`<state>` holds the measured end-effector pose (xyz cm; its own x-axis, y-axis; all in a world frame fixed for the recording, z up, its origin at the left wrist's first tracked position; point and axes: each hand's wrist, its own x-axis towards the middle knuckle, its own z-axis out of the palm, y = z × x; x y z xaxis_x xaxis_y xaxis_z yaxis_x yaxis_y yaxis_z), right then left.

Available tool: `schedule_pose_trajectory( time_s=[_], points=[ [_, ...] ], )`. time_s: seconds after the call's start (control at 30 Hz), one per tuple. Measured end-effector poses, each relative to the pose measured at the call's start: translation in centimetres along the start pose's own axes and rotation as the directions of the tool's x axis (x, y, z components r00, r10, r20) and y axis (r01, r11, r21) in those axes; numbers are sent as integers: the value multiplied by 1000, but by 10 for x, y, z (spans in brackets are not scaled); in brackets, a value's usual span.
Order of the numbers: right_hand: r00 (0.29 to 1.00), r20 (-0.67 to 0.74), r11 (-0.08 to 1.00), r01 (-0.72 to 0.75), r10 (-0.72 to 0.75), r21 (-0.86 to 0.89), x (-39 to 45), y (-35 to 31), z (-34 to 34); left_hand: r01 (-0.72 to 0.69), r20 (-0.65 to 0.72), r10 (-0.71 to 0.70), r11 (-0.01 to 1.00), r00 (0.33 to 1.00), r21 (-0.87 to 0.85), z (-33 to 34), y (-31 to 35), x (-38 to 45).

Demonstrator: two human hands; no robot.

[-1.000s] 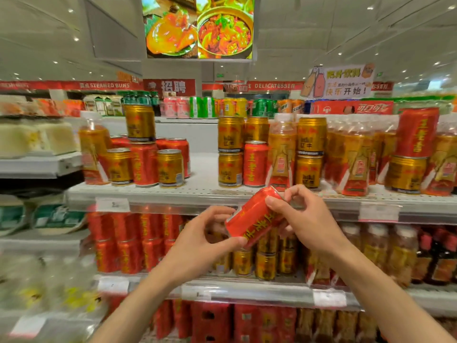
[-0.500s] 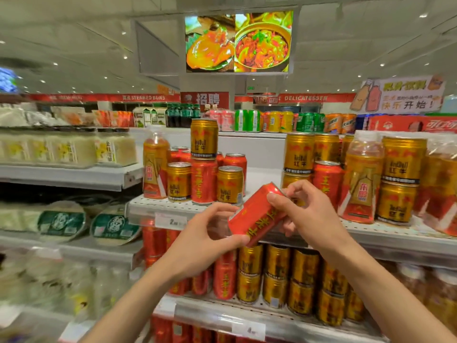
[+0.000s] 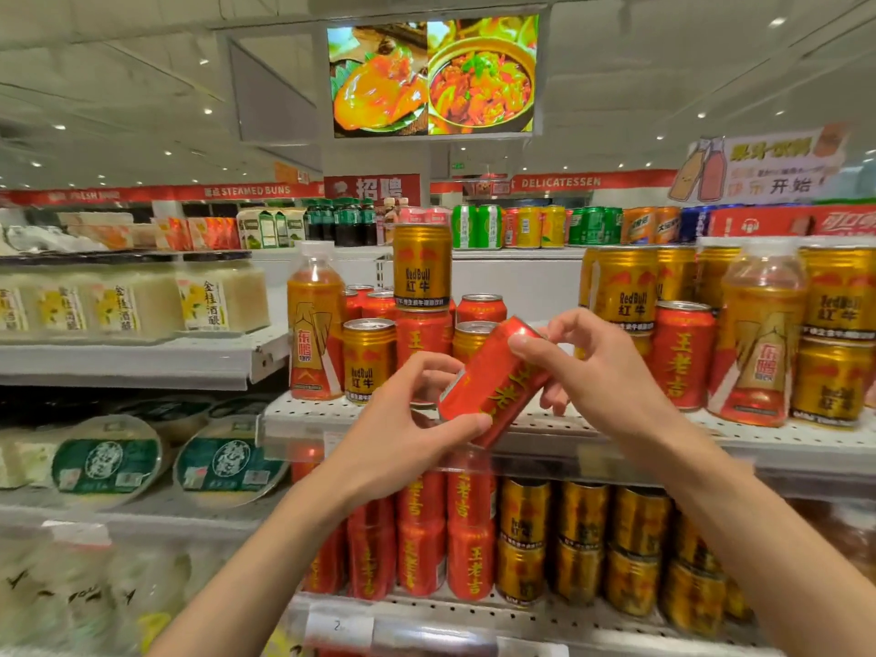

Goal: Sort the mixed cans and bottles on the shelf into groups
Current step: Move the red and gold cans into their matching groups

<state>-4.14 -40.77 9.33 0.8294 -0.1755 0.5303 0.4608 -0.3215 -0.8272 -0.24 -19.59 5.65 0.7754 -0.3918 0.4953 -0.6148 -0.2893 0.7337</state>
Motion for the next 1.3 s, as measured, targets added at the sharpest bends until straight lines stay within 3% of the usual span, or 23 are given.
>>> schedule_pose_trajectory(
  time_s=[0.4, 0.83, 0.97, 1.1, 1.3],
  points=[
    [999, -28, 993, -39, 36, -113, 5, -16, 24, -88, 79, 85, 995, 993, 38, -14, -21, 21],
    [996, 85, 997, -27, 34, -77, 21, -24, 24, -64, -115, 72, 995, 991, 79, -15, -29, 20],
    [1000, -8, 973, -8, 6, -231, 32, -13, 18, -43, -193, 53, 998, 980, 53, -23, -33, 17],
    [999, -22, 857, 28, -46, -514, 40, 11, 22, -9, -226, 17, 999, 974, 36, -31, -36, 15],
    [996, 85, 895, 4, 38, -446, 39, 22, 31, 4, -228, 2, 1000, 974, 27, -34, -39, 13]
  ],
)
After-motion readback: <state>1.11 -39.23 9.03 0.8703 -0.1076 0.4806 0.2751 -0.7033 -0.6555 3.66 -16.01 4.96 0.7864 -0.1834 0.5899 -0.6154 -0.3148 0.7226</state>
